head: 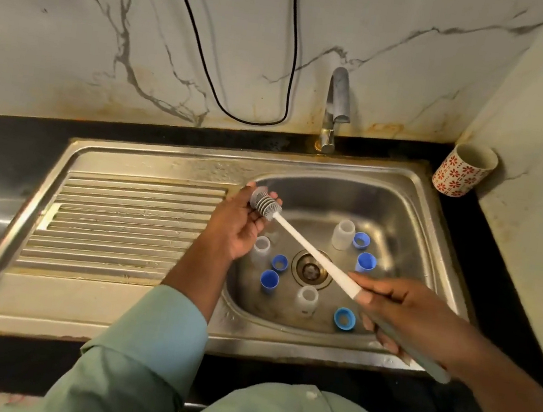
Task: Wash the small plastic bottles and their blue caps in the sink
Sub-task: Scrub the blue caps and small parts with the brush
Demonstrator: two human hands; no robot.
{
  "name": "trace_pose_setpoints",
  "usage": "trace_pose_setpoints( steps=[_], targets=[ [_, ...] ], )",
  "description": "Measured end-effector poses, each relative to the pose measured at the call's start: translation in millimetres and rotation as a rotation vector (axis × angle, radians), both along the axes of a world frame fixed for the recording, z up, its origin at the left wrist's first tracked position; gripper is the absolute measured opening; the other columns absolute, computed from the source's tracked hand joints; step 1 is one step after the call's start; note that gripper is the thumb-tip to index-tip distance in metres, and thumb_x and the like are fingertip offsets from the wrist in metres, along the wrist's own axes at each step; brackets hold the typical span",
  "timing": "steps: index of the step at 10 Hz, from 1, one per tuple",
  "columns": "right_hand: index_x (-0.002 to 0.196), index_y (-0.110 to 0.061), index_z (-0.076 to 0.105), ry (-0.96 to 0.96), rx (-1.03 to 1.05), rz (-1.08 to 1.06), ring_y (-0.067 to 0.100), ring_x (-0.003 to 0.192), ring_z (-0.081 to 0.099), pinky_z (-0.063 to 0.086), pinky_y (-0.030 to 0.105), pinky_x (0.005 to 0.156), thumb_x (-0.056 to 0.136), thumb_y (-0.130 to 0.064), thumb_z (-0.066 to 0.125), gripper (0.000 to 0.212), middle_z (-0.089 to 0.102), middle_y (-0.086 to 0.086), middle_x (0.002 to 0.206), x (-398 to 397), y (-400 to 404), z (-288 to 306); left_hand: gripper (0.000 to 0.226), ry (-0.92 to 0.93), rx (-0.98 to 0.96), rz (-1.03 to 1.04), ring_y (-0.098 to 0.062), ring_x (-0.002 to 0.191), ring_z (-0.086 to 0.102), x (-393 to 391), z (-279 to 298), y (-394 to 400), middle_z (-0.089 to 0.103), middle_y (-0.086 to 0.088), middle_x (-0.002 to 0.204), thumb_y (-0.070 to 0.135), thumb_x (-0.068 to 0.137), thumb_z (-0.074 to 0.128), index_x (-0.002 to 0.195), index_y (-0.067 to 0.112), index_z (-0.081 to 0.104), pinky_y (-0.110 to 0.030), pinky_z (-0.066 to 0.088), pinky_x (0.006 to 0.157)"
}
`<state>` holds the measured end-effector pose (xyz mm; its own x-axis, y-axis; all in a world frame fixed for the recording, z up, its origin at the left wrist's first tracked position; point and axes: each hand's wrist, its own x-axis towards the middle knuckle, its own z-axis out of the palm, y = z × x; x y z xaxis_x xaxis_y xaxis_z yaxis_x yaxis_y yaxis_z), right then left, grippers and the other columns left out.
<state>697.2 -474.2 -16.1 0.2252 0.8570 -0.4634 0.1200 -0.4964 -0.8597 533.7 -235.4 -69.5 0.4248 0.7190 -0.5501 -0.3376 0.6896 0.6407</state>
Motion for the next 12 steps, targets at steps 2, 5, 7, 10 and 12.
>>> trace_pose_setpoints(
  steps=[2,5,7,10,12],
  targets=[
    [0.137,-0.03,0.053,-1.113,0.054,0.468,0.008,0.054,0.056,0.05,0.026,0.047,0.092,-0.025,0.066,0.047,0.066,-0.015,0.086,8,14,-2,0.025,0.032,-0.021,-0.018,-0.021,0.079,0.071,-2,-1,4,0.068,-0.01,0.082,0.03,0.102,0.052,0.09,0.009,0.059,-0.039,0.058,0.087],
    [0.119,-0.024,0.066,0.138,-0.068,0.04,0.016,0.049,0.054,0.046,0.026,0.041,0.1,-0.024,0.05,0.024,0.069,0.004,0.081,-6,29,9,0.025,-0.197,0.036,0.135,-0.02,0.074,0.07,3,26,8,0.06,-0.005,0.066,0.024,0.099,0.056,0.078,0.01,0.057,-0.035,0.061,0.074],
    [0.145,-0.041,0.025,-1.066,-0.034,0.251,0.012,0.103,0.059,0.053,0.033,0.088,0.095,-0.045,0.056,0.059,0.042,-0.013,0.132,-20,39,0,0.026,-0.181,0.015,0.292,-0.017,0.067,0.06,8,29,5,0.055,-0.002,0.06,0.022,0.099,0.056,0.076,0.012,0.054,-0.034,0.06,0.081],
    [0.1,-0.013,0.069,-0.088,-0.058,0.072,0.018,0.064,0.064,0.056,0.038,0.06,0.097,-0.029,0.056,0.02,0.071,0.008,0.081,-15,44,0,0.025,-0.348,0.112,0.159,-0.017,0.073,0.068,-9,33,11,0.06,-0.002,0.067,0.035,0.09,0.063,0.078,0.014,0.057,-0.044,0.055,0.094],
    [0.126,-0.03,0.053,-1.011,0.09,0.131,0.007,0.077,0.059,0.045,0.025,0.063,0.101,-0.044,0.038,0.032,0.058,-0.011,0.104,-32,50,-12,0.021,-0.318,0.062,0.208,-0.014,0.063,0.065,-15,37,10,0.059,0.001,0.062,0.022,0.091,0.068,0.074,0.014,0.06,-0.046,0.053,0.097]
  ],
)
